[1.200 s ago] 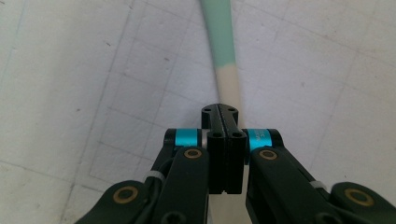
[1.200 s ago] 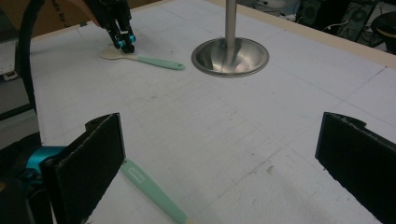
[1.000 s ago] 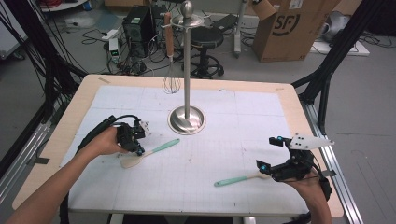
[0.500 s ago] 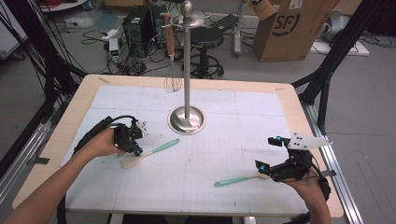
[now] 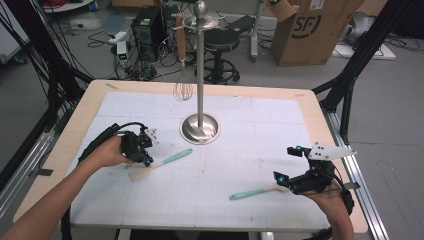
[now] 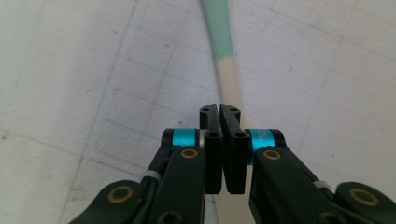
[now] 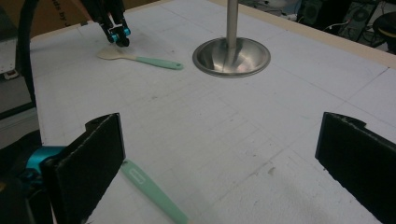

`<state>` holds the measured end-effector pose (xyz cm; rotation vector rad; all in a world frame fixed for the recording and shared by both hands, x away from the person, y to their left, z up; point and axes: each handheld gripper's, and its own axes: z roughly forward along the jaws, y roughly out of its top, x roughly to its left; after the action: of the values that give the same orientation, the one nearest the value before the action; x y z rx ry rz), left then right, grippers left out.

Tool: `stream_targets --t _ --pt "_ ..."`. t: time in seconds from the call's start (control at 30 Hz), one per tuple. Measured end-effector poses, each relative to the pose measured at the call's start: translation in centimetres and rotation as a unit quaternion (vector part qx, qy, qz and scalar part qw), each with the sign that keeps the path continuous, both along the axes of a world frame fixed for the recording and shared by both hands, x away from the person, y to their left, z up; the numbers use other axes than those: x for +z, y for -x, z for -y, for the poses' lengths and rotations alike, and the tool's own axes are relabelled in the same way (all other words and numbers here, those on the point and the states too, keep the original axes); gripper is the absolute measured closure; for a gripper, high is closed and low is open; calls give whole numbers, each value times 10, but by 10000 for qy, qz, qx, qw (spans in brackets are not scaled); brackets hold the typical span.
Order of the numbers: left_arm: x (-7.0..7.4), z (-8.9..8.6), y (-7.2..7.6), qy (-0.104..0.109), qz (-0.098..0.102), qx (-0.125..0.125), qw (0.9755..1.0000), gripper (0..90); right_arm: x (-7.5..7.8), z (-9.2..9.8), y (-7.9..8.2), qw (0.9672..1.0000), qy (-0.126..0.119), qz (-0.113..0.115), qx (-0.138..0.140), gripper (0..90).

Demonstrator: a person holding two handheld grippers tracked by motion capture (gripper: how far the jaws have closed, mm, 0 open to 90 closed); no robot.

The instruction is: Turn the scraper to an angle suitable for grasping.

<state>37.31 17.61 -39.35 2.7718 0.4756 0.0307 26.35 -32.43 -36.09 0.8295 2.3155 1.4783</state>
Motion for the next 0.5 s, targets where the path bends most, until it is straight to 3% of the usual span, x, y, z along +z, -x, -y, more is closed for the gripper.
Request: stream_targets --t 0.5 --pt "15 4 -1 119 133 72 9998 747 0 1 1 10000 -3 16 -13 0"
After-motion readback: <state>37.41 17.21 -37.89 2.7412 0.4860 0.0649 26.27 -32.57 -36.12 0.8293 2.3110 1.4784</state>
